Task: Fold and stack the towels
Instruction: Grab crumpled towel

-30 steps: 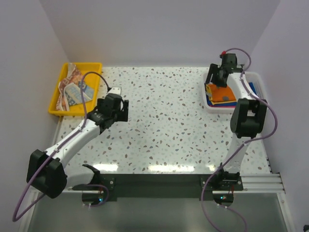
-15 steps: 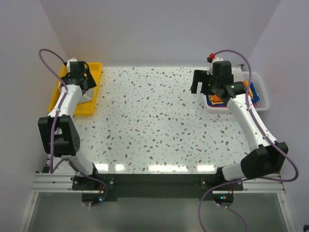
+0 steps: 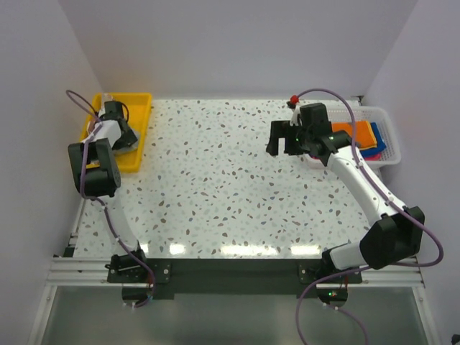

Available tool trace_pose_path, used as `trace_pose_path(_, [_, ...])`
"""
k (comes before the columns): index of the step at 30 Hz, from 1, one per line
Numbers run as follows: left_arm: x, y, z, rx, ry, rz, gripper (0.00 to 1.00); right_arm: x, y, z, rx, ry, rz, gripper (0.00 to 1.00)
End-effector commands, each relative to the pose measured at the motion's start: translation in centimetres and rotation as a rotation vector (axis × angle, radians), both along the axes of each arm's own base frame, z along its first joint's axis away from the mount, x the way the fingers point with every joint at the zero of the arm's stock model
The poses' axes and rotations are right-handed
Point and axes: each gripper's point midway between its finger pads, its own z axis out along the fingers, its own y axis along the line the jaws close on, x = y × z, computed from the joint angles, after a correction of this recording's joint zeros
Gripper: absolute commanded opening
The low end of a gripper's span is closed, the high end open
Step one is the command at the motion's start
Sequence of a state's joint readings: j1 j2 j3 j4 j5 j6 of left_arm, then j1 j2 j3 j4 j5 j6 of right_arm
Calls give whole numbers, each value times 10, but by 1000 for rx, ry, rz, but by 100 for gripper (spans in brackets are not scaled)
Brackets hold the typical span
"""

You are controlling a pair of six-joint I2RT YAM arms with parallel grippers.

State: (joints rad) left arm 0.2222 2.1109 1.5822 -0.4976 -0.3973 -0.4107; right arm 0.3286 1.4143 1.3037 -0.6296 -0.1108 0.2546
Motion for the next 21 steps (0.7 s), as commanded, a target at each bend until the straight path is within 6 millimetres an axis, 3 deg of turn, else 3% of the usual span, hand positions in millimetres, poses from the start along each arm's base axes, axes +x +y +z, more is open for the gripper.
trace_pose_path(1, [7, 1, -21, -23, 31, 18, 89, -2, 12, 18, 66, -45, 39, 98])
trace_pose_path(3, [4, 0, -33, -38, 52, 22, 83, -2, 12, 17, 67, -44, 38, 98])
trace_pose_path(4, [3, -2, -38, -47, 60, 20, 64, -2, 12, 18, 67, -47, 37, 99])
trace_pose_path(6, [0, -4, -44, -59, 68, 21, 48, -3, 11, 16, 61, -45, 37, 98])
trace_pose_path(7, [2, -4, -43, -61, 61, 18, 23, -3, 10, 16, 59, -45, 35, 98])
trace_pose_path(10, [8, -4, -21, -56, 25, 4, 0, -5, 10, 16, 55, -44, 39, 98])
trace_pose_path(13, [23, -9, 27, -59, -68, -23, 0, -6, 10, 18, 62, -53, 37, 98])
trace_pose_path(15, [39, -18, 77, -41, -168, -58, 0, -6, 9, 23, 66, -69, 36, 98])
trace_pose_path(16, [40, -27, 92, -50, -180, -84, 0, -6, 9, 25, 67, -77, 35, 98])
trace_pose_path(18, [55, -51, 148, -36, -282, -142, 0, -6, 7, 30, 67, -93, 28, 98])
trace_pose_path(19, [55, -66, 162, -53, -293, -178, 0, -6, 5, 34, 62, -110, 19, 98])
trace_pose_path(21, [59, -107, 212, -59, -377, -265, 0, -7, 3, 38, 60, -124, 12, 98])
